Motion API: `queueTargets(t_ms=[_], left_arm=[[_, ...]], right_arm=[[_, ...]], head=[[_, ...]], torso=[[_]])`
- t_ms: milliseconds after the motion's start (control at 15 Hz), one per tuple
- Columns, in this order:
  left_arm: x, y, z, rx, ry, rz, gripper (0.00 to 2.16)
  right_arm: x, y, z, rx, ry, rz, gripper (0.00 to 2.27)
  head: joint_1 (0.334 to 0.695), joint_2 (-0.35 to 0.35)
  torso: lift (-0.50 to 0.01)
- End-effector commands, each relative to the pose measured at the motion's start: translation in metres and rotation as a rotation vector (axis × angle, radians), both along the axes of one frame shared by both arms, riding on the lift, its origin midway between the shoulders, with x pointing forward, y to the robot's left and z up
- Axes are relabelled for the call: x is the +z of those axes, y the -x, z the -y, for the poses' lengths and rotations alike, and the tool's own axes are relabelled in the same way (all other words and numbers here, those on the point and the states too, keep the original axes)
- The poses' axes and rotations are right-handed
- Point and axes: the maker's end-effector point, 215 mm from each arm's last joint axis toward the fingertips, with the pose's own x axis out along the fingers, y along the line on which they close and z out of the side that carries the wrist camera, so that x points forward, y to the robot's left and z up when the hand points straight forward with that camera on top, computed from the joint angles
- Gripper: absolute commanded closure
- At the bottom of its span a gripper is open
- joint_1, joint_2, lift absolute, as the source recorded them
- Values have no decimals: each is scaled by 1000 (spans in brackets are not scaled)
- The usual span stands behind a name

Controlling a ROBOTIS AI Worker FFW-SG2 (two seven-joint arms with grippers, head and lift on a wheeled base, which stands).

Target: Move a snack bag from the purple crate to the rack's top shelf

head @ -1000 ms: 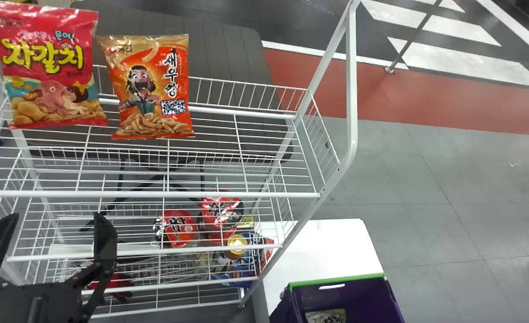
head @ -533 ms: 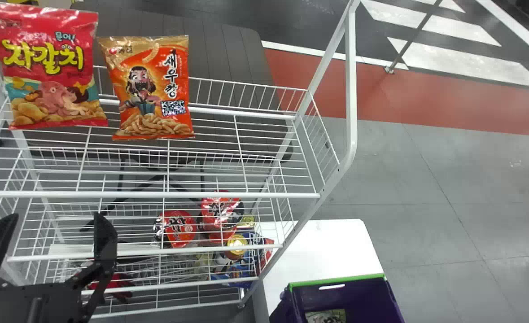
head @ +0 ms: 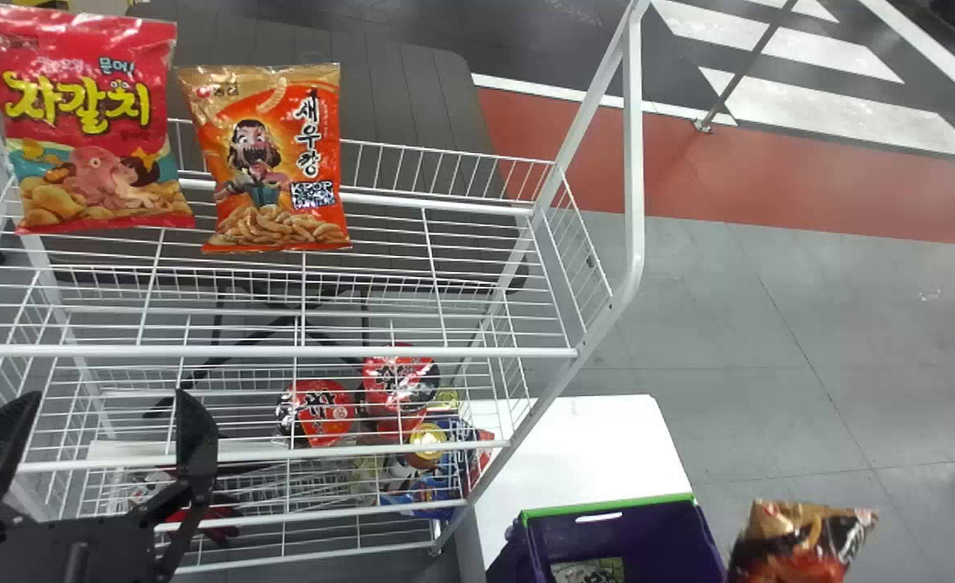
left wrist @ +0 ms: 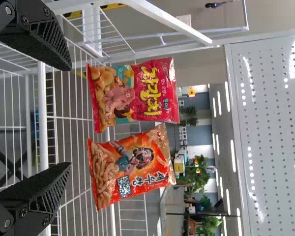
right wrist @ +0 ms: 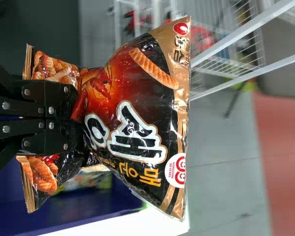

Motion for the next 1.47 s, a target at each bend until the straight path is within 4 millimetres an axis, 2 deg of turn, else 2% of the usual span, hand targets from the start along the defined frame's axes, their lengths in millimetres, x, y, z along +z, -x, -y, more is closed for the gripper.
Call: queueTargets(t_ms=[0,133,267,400,800,933,1067,1200,1333,1400], left_arm=[[4,1,1,-5,1,5,137],[5,2,1,-7,0,7,137],[3,4,0,-10,-4,3,137],[1,7,0,-11,-3,-2,137],[1,12,1,-7,-10,1,137],[-2,13,1,-8,-11,-4,137],[-3,13,2,-8,-13,-6,137],[-5,13,1,-8,-14,-8,137],[-5,13,1,-8,-14,-8,137],[-5,13,1,-9,-15,-6,137]], right_arm=[[39,-42,-28,10,-15,110,2135],[67,-69,-48,-2,-51,147,2135],[95,-87,-71,-17,-85,172,2138],[120,-109,-100,-31,-138,198,2135],[191,-155,-187,0,-234,293,2135],[204,-177,-213,59,-213,327,2135],[214,-192,-248,143,-235,349,2135],[216,-212,-271,170,-193,359,2135],[229,-237,-297,199,-142,392,2135],[226,-248,-304,196,-113,387,2135]], head=[[695,-350],[695,-350],[695,-350],[695,-350],[695,-350],[695,-350],[695,-350],[695,-309],[695,-272],[695,-249]], torso=[[0],[0],[0],[0],[0],[0],[0],[0],[0],[0]])
